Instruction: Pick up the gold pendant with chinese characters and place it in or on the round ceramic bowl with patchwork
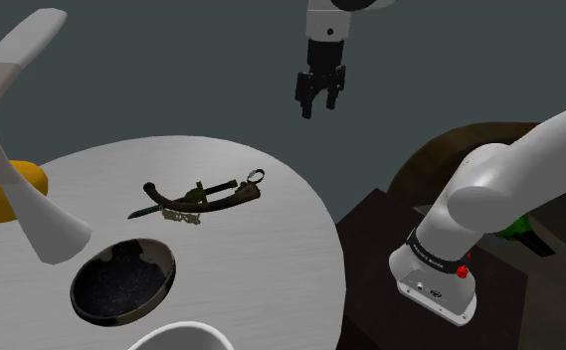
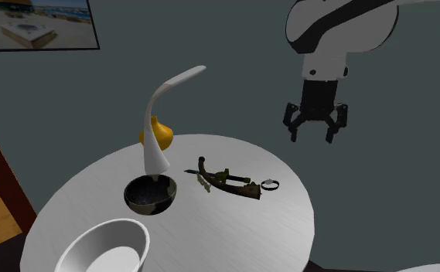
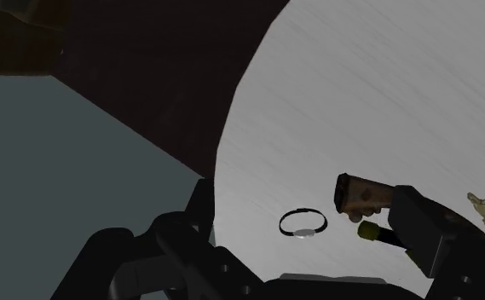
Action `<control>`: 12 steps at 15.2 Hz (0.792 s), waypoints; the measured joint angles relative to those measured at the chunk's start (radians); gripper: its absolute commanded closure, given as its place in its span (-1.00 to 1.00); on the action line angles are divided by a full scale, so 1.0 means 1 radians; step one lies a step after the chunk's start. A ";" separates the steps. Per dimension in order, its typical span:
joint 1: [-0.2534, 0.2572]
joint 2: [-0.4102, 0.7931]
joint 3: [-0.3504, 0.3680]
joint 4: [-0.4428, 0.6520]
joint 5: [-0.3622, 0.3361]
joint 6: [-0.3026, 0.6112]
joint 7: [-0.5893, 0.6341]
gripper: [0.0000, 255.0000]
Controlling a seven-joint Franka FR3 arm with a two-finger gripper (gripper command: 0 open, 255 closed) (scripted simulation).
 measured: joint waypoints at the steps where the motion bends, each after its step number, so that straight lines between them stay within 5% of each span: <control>1: 0.005 0.047 0.013 0.017 0.002 0.018 0.010 -1.00; 12: 0.078 0.471 0.139 0.267 -0.015 0.067 0.143 -1.00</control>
